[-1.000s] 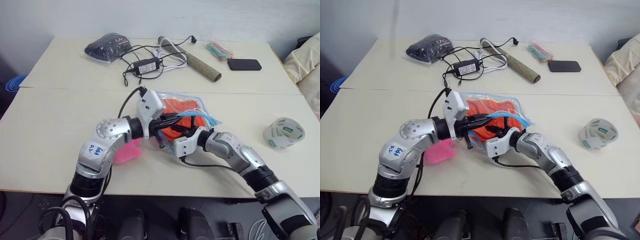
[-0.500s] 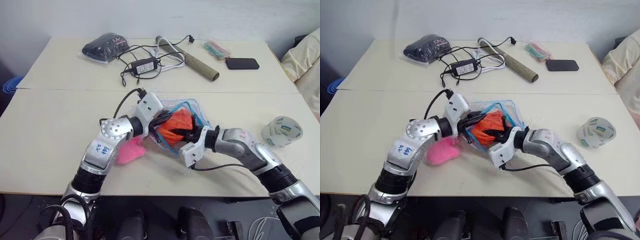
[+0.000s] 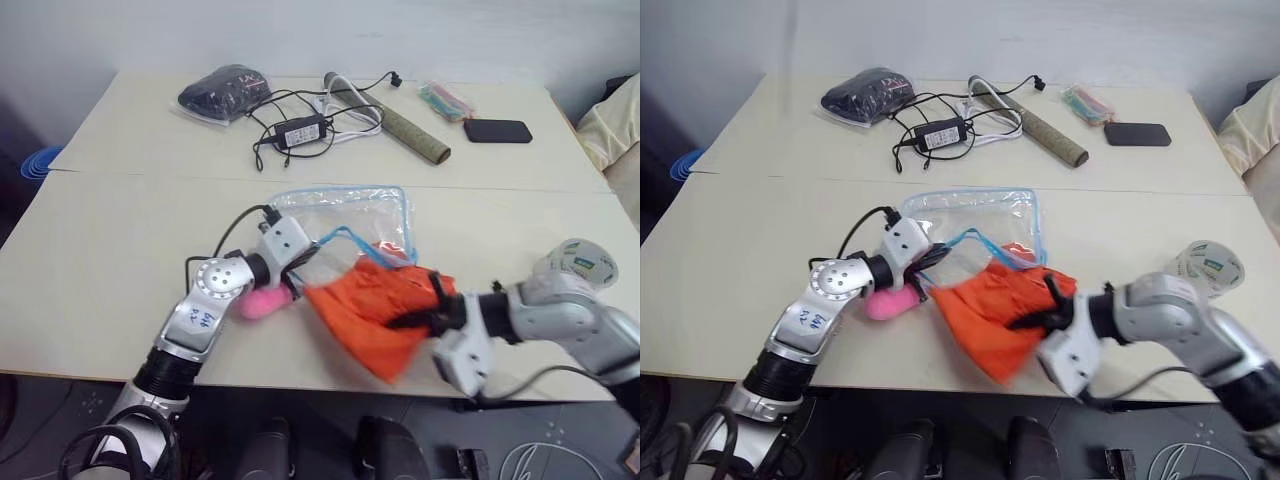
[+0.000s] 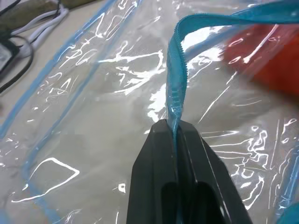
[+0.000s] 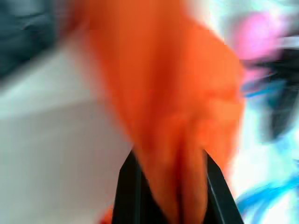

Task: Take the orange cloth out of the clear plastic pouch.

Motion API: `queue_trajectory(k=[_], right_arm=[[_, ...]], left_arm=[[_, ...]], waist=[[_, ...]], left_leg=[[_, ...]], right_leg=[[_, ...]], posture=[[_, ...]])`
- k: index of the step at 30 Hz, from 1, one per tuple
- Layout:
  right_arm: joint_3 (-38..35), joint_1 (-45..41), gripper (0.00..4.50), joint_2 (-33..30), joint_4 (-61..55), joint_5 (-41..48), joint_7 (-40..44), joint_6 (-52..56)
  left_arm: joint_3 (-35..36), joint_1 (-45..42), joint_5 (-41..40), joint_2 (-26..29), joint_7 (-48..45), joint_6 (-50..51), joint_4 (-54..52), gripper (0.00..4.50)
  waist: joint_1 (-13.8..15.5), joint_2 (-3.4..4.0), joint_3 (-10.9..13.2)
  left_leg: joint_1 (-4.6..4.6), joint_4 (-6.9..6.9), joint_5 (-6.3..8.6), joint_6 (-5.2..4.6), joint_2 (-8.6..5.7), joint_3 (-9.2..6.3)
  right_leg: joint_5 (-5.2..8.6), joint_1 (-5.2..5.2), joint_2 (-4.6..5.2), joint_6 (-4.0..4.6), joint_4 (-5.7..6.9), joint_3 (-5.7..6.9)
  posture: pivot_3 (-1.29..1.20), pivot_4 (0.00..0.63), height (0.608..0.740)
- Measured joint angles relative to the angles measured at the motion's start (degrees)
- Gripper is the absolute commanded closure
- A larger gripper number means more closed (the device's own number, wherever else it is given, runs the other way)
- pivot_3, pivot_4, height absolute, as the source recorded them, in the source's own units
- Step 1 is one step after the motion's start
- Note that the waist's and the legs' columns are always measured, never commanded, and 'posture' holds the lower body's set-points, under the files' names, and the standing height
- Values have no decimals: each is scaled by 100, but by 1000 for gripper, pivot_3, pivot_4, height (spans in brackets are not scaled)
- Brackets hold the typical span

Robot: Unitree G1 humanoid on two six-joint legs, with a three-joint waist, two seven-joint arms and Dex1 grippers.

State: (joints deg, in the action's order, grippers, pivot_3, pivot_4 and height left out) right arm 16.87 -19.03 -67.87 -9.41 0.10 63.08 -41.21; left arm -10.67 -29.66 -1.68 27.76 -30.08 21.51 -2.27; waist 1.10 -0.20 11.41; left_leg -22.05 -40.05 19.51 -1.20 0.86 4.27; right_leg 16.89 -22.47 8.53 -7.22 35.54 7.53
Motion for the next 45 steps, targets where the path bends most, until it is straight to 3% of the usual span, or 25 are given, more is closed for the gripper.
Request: queue_trajectory(k=[4, 7, 12, 15, 19, 21, 27, 33, 36, 40, 45], right_arm=[[-199, 44, 4469, -345, 664, 48, 245, -511], [-436, -553, 4469, -354, 2084, -398, -48, -747], [-781, -1994, 4469, 626, 3858, -1654, -1667, -202], [-738, -2077, 4469, 1061, 4255, -1933, -2076, 82], [-692, -1673, 4469, 1844, 4195, -1861, -2270, 763], [-644, -1366, 3847, 1949, 4013, -1812, -2248, 967], [-981, -920, 2088, 1930, 3342, -1024, -1739, 1757], [-1464, -262, 24, 1573, 2363, 470, -385, 3344], [-1991, 126, 0, 1029, 2044, 1486, 506, 4464], [-2747, 85, 0, 245, 2509, 2176, 1245, 5522], [-3172, -148, 0, -212, 3831, 2384, 1832, 6030]], left_arm=[[180, -15, 12, 295, -111, -116, 80, 4500], [416, 482, -258, 945, -819, -341, -319, 4500], [193, 1236, -485, 1468, -1894, -819, -1329, 4500], [81, 1243, -401, 1446, -1953, -835, -1381, 4500], [16, 912, -328, 1011, -1726, -611, -1324, 4500], [9, 842, -261, 917, -1630, -481, -1278, 4500], [430, 808, -696, 534, -1337, 436, -1310, 2965], [1418, 951, -1765, 628, -1395, 1355, -1808, 1081], [2246, 1078, -2573, 1049, -1622, 1980, -1986, 183], [3279, 1501, -3138, 2170, -2257, 2363, -1961, 183], [4054, 2362, -2963, 3317, -3282, 1823, -1239, 183]], waist=[[-49, 0, 0], [-139, 4, 4], [-133, 13, 6], [-57, 15, 7], [-15, 15, 6], [-2, 16, 7], [4, 15, 6], [23, 15, 6], [25, 15, 7], [2, 16, 7], [-49, 20, 9]], left_leg=[[4, 4, -1, 1, 8, 2], [4, 5, 1, -2, 7, 19], [2, 10, 0, 9, 16, 15], [-12, 2, -2, 11, 13, 30], [-13, 0, -5, 7, 7, 36], [-14, 4, -5, 7, 6, 38], [-8, 1, -5, 6, 11, 13], [-10, 1, -5, 6, 9, -14], [-9, 0, -4, 5, 8, -15], [-2, 6, -3, 4, 10, -11], [-2, 14, -2, 5, 9, 13]], right_leg=[[0, -1, 0, 1, 2, 0], [0, -5, 7, 0, 0, -11], [5, -8, -3, 8, 0, -7], [6, -6, -2, 10, 1, 8], [3, -6, 0, 6, 6, 6], [4, -10, 0, 6, 7, 4], [3, -5, -1, 5, 9, 3], [3, -2, 0, 5, 6, 7], [3, 0, 1, 6, 5, 8], [4, 0, -3, 8, 1, 6], [7, -10, -3, 11, -1, 3]], posture=[[0, 150, 740], [0, 150, 740], [0, 150, 740], [0, 150, 740], [0, 150, 740], [0, 150, 740], [0, 150, 740], [0, 150, 740], [0, 150, 740], [0, 150, 740], [0, 150, 740]])
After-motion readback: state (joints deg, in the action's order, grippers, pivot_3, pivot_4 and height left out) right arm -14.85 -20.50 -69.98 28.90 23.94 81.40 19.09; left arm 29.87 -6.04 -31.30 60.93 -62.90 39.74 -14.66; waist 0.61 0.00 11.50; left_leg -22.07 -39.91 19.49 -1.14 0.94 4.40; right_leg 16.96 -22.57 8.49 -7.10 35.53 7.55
